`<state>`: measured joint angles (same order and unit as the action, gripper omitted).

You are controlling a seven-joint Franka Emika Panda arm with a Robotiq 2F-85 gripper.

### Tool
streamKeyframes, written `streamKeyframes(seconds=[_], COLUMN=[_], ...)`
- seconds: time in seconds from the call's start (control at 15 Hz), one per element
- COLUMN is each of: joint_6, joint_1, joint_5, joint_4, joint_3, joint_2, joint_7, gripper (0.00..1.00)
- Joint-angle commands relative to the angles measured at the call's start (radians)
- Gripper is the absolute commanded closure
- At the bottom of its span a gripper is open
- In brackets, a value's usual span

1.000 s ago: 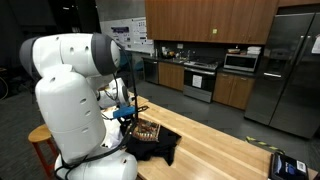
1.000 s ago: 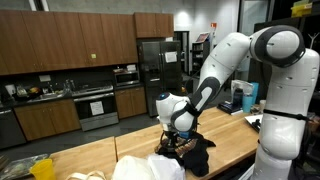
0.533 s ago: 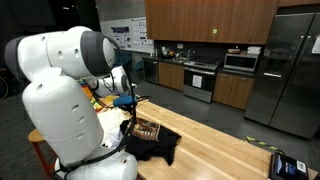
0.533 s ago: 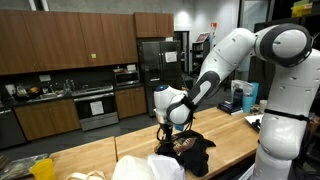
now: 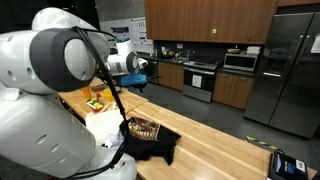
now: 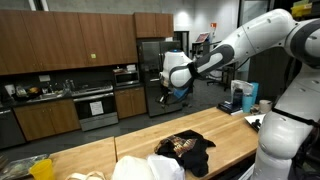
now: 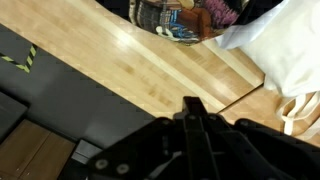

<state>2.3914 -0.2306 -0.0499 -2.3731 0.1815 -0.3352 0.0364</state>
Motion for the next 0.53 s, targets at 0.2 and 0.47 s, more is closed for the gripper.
streamKeyframes(seconds=[0.2,0.47], joint_6=[-0.018,0.047], joint_1=[0.012,-0.082], joint_5=[0.010,0.160], joint_4=[0.000,-0.013], joint_3=[-0.008,-0.029], joint_2=[-0.033,-0.010], joint_7=[0.015,0.158], gripper=[0.99,0.68])
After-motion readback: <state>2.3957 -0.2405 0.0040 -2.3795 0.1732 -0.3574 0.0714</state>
